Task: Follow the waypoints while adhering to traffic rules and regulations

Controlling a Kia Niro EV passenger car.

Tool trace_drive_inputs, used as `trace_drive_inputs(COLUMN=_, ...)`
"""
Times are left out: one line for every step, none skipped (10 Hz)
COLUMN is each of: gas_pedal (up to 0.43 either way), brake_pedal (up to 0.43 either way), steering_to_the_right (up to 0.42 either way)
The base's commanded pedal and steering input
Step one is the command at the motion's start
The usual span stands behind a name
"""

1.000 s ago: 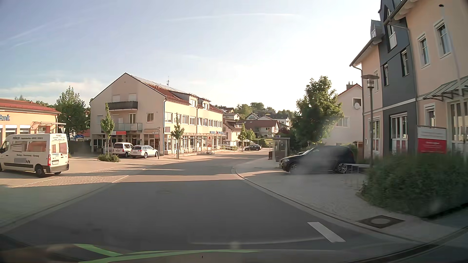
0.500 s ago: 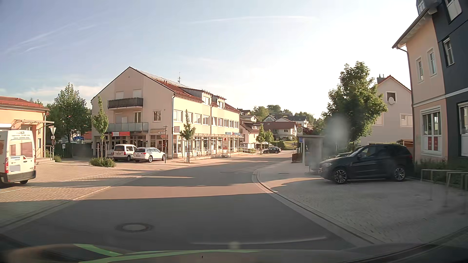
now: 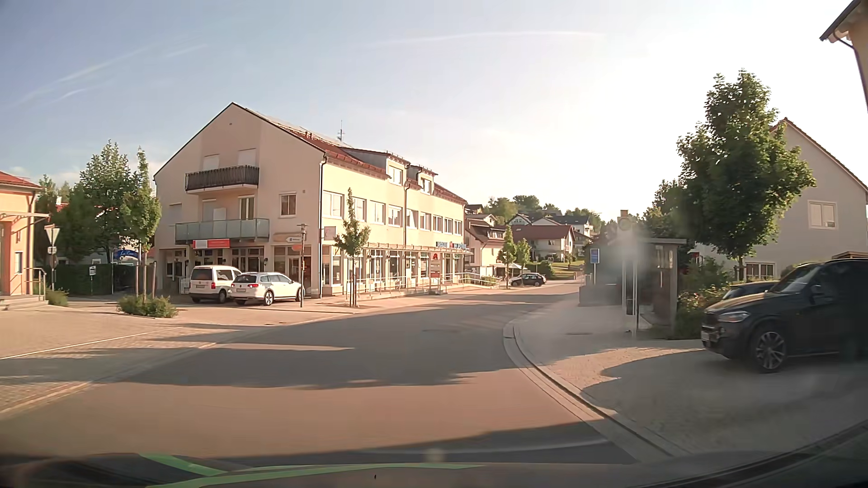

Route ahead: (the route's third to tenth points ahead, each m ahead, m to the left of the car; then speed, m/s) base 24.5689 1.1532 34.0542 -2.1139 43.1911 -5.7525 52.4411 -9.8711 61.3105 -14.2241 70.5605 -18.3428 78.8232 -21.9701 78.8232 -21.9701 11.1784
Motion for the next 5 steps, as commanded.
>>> trace_drive_inputs(gas_pedal=0.059, brake_pedal=0.000, steering_to_the_right=0.003)
trace_drive_inputs(gas_pedal=0.047, brake_pedal=0.000, steering_to_the_right=0.007)
trace_drive_inputs(gas_pedal=0.047, brake_pedal=0.000, steering_to_the_right=0.014)
trace_drive_inputs(gas_pedal=0.047, brake_pedal=0.000, steering_to_the_right=0.022)
trace_drive_inputs(gas_pedal=0.047, brake_pedal=0.000, steering_to_the_right=0.028)
